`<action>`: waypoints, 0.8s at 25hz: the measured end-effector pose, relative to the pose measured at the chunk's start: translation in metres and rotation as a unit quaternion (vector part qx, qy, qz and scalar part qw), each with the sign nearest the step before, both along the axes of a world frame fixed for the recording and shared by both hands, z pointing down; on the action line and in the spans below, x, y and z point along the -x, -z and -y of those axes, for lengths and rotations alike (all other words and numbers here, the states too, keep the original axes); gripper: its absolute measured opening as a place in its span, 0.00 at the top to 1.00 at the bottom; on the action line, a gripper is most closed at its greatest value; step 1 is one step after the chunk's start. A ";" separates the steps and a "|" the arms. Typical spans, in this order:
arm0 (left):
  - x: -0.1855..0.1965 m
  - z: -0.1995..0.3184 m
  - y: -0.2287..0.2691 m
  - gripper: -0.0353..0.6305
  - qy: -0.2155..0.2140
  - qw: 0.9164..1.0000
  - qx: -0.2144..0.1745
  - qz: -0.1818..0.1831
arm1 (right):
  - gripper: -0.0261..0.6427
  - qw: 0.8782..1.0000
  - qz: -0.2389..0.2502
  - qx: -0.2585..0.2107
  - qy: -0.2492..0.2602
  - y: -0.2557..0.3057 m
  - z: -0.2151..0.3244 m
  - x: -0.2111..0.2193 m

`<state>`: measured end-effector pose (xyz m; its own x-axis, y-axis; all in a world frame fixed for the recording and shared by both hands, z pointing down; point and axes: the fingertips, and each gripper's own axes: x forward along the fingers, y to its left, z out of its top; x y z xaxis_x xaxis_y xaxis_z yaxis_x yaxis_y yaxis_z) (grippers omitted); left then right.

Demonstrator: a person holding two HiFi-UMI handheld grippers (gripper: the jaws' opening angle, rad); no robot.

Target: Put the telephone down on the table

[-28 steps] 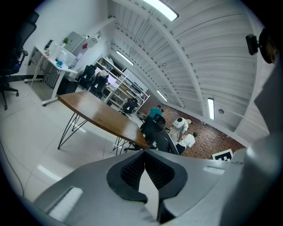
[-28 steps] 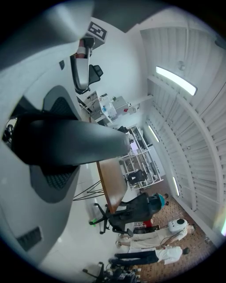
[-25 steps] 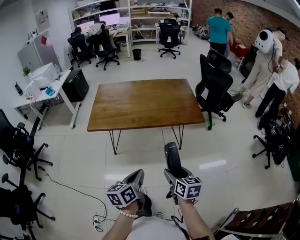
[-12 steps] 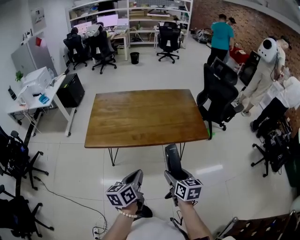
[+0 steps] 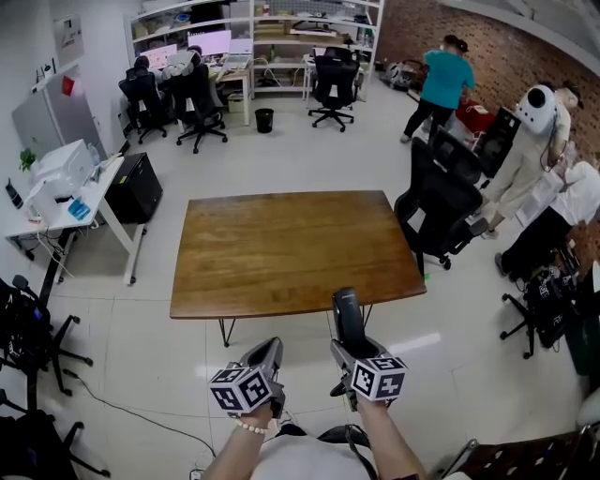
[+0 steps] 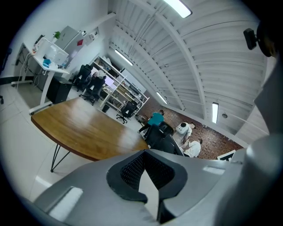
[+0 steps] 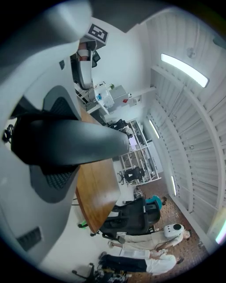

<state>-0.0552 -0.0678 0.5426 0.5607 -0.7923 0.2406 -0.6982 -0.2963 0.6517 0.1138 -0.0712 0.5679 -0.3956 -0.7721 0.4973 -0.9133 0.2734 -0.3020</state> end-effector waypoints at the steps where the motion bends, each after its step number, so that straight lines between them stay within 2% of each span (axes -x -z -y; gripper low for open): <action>1: 0.002 0.004 0.000 0.97 -0.001 1.000 -0.001 0.000 | 0.51 1.000 -0.001 0.000 0.000 -0.001 0.003 0.002; 12: 0.007 0.029 -0.008 0.97 -0.011 1.000 0.007 -0.004 | 0.51 1.000 0.000 0.015 -0.006 -0.015 0.034 0.010; 20: 0.002 0.064 -0.019 0.97 -0.013 1.000 0.019 0.007 | 0.51 1.000 -0.004 0.025 -0.003 -0.031 0.093 0.014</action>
<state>-0.0576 -0.1314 0.5616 0.5779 -0.7673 0.2779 -0.6992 -0.2900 0.6534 0.1001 -0.1643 0.5993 -0.3869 -0.7489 0.5380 -0.9173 0.2529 -0.3076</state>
